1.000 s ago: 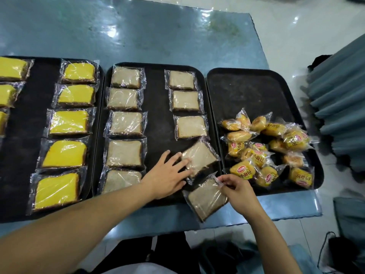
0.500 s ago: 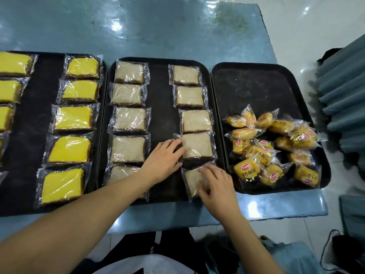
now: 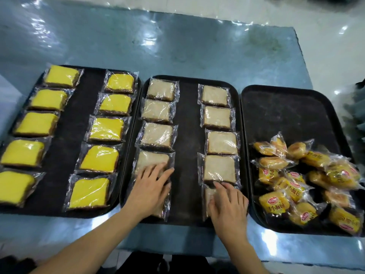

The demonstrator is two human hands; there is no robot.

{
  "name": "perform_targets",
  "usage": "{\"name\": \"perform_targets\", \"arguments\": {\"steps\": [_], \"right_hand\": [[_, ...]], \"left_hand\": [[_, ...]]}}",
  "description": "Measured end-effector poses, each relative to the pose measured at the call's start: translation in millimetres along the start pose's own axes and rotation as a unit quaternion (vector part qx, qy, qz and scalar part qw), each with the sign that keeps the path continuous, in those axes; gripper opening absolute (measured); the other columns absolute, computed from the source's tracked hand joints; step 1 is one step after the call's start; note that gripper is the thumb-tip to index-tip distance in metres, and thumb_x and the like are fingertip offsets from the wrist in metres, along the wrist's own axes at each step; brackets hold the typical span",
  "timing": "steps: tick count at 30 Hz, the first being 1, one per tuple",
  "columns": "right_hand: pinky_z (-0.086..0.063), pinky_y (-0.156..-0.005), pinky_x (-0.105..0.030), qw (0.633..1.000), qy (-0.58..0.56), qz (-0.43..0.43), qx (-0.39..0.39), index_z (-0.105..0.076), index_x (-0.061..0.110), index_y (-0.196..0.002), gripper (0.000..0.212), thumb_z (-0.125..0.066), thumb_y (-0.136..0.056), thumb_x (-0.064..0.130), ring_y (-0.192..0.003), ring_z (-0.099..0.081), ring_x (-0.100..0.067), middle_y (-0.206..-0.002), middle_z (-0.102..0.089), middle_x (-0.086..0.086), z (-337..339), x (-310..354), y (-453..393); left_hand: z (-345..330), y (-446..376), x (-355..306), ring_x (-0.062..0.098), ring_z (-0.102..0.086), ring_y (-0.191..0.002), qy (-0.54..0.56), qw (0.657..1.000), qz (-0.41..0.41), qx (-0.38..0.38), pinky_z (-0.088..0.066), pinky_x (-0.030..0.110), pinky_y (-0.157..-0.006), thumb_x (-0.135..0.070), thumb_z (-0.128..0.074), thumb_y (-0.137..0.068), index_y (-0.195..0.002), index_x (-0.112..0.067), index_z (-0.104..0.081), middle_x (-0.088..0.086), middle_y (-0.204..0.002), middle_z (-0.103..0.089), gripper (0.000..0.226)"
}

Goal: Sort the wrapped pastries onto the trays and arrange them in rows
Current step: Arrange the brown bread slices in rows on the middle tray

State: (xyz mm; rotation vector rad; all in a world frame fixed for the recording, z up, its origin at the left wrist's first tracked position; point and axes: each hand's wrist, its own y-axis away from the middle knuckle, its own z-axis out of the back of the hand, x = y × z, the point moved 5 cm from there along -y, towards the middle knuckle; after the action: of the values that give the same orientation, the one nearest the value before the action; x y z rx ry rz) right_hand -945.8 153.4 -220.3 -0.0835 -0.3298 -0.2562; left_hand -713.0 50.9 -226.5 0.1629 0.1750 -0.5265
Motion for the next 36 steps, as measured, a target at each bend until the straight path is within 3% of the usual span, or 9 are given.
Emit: {"name": "perform_targets", "arguments": {"steps": [6,12,16,20,26,36], "right_hand": [[-0.04,-0.104,-0.04,0.997,-0.022,0.072,-0.003,-0.057,0.019,-0.137,0.044,-0.061,-0.093,0.024,-0.118,-0.05,-0.021,-0.131,-0.056,-0.001,1,31,-122],[-0.043,-0.107,-0.047,0.997,0.006,0.072,0.028,-0.049,0.023,-0.144,0.048,-0.044,-0.098,0.036,-0.127,-0.049,-0.026,-0.139,-0.053,-0.002,-17,28,-263],[-0.038,-0.111,-0.051,0.995,0.054,0.064,0.054,-0.04,0.027,-0.147,0.046,-0.041,-0.103,0.042,-0.135,-0.044,-0.034,-0.149,-0.045,-0.009,-33,19,-319],[-0.02,-0.124,-0.051,0.987,0.092,0.08,0.103,-0.024,0.034,-0.157,0.061,-0.021,-0.103,0.061,-0.152,-0.021,-0.033,-0.164,-0.028,-0.012,-56,7,-332],[0.0,-0.128,-0.043,0.985,0.086,0.089,0.121,-0.002,0.039,-0.162,0.071,-0.006,-0.098,0.07,-0.158,0.006,-0.022,-0.171,-0.003,-0.005,-58,-3,-330],[-0.004,-0.128,-0.043,0.987,0.081,0.084,0.113,-0.007,0.038,-0.162,0.071,-0.011,-0.099,0.069,-0.158,0.0,-0.023,-0.171,-0.008,-0.005,-54,1,-334]], "left_hand": [[31,-80,35,0.028,-0.047,-0.128,0.043,0.997,0.033,-0.061,-0.038,0.046,-0.109,-0.03,-0.047,-0.099,-0.137,-0.023,-0.05,0.006,-0.142,-0.05,0.039],[56,-192,99,0.028,-0.032,-0.145,0.054,0.99,0.117,-0.056,-0.026,0.046,-0.121,-0.034,-0.031,-0.105,-0.149,-0.024,-0.04,0.006,-0.158,-0.034,0.046],[50,-237,125,0.032,-0.025,-0.149,0.01,0.994,0.098,-0.038,-0.024,0.051,-0.121,-0.043,-0.027,-0.105,-0.153,-0.029,-0.031,0.007,-0.163,-0.027,0.05],[31,-252,133,0.031,-0.013,-0.153,-0.005,0.997,0.082,0.013,-0.017,0.05,-0.123,-0.059,-0.006,-0.097,-0.155,-0.036,-0.023,0.007,-0.165,-0.021,0.064],[22,-257,124,0.029,0.003,-0.155,0.007,0.995,0.099,0.002,-0.01,0.05,-0.125,-0.061,-0.003,-0.097,-0.159,-0.037,-0.008,0.006,-0.168,-0.005,0.067],[19,-262,125,0.03,-0.003,-0.154,0.006,0.995,0.1,-0.013,-0.014,0.05,-0.124,-0.055,-0.021,-0.103,-0.158,-0.037,-0.013,0.006,-0.167,-0.01,0.059]]}}
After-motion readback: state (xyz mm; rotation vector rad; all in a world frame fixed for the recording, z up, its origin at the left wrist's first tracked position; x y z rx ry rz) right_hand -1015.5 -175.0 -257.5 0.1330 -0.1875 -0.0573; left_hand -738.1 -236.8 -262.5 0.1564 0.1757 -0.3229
